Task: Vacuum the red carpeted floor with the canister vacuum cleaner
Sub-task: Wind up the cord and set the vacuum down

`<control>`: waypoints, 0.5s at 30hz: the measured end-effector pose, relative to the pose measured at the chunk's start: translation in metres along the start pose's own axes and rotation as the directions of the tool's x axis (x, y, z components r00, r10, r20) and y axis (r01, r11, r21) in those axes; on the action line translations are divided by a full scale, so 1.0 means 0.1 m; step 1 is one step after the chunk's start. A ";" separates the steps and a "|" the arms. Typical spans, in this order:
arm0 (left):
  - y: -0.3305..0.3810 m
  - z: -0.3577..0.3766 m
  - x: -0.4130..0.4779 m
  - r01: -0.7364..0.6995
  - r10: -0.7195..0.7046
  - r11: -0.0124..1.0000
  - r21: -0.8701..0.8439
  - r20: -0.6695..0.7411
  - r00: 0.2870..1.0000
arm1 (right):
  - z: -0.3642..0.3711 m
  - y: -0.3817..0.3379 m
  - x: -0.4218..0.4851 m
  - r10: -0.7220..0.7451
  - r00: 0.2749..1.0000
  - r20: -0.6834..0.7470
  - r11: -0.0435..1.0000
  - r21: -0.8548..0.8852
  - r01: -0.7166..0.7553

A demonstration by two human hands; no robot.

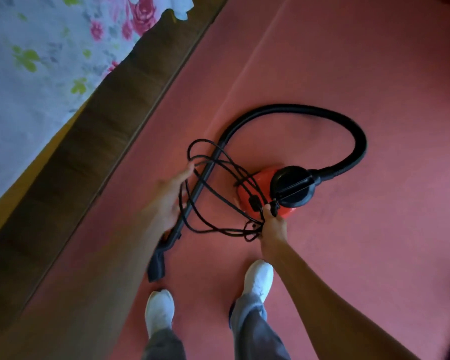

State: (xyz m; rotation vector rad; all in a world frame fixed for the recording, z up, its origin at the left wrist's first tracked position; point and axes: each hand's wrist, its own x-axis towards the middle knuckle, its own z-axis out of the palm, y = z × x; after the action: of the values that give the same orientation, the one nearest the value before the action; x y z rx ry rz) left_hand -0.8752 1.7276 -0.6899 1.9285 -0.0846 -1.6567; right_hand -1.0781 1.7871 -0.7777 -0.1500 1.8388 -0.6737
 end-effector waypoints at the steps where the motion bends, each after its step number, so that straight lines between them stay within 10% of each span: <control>1: -0.16 0.11 -0.04 0.031 -0.032 0.999 -0.025 -0.041 0.999 | -0.07 0.00 0.02 0.019 1.000 -0.016 0.999 0.034 -0.018; 7: -1.00 0.47 -0.30 0.283 -0.291 0.949 -0.138 -0.038 0.956 | -0.37 -0.03 0.01 0.099 0.994 -0.037 0.982 0.165 -0.091; 15: -1.15 0.96 -0.24 0.250 -0.220 0.935 -0.251 0.140 0.965 | -0.45 0.07 -0.10 -0.168 0.981 0.093 0.866 -0.462 0.192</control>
State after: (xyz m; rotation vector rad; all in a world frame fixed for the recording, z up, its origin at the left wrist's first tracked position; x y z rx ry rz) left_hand -1.0057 1.7948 -0.7276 1.6939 0.3249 -1.8239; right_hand -1.1134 1.8145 -0.7630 -0.6621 1.9255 -0.3305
